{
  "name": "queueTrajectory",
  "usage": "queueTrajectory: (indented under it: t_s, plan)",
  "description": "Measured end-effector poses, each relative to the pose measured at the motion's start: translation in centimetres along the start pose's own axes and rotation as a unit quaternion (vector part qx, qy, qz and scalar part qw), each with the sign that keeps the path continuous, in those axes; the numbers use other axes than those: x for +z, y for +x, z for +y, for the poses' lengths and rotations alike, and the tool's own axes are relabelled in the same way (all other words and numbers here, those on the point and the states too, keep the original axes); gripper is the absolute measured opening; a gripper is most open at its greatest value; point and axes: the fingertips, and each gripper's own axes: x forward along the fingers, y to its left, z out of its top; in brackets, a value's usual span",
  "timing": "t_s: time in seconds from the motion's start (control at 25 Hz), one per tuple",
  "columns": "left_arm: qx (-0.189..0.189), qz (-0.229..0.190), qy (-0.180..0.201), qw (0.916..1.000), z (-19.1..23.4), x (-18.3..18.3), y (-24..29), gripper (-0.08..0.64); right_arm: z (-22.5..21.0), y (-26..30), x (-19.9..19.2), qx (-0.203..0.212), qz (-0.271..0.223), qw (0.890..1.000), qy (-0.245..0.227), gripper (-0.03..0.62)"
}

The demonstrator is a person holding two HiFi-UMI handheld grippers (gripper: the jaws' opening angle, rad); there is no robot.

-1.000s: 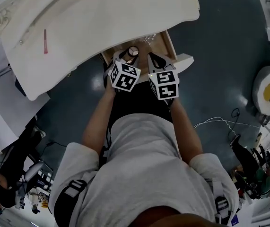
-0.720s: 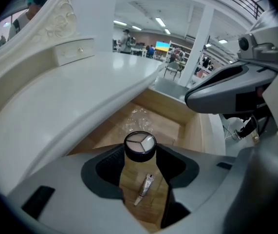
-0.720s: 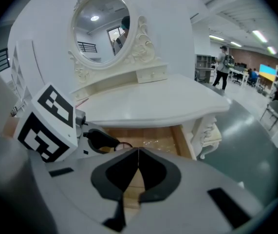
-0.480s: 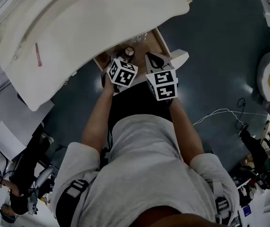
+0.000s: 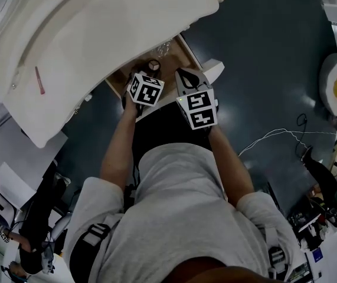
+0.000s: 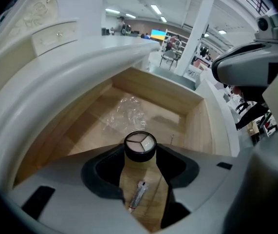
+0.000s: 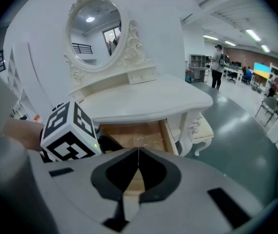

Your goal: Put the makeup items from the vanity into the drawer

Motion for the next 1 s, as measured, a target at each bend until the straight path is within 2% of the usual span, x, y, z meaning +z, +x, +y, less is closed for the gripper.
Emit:
queueTrajectory:
  t_s: [0.44, 0.68, 1.0]
  plan:
    - [-0.001, 0.015, -0.001, 0.9999, -1.3, -0.5, 1.3, 0.207, -0.9, -1.2, -0.6, -0.001, -0.002, 1.000, 0.002, 0.015]
    - [0.000, 0.017, -0.016, 0.9997, -1.1, -0.6, 1.7, 0.207, -0.9, -1.5, -1.1, 0.000, 0.001, 1.000, 0.002, 0.015]
    - [0.015, 0.001, 0.004, 0.9999, -1.0, 0.2, 0.6, 0.207, -0.6, -2.1, -0.8, -0.002, -0.002, 1.000, -0.004, 0.015]
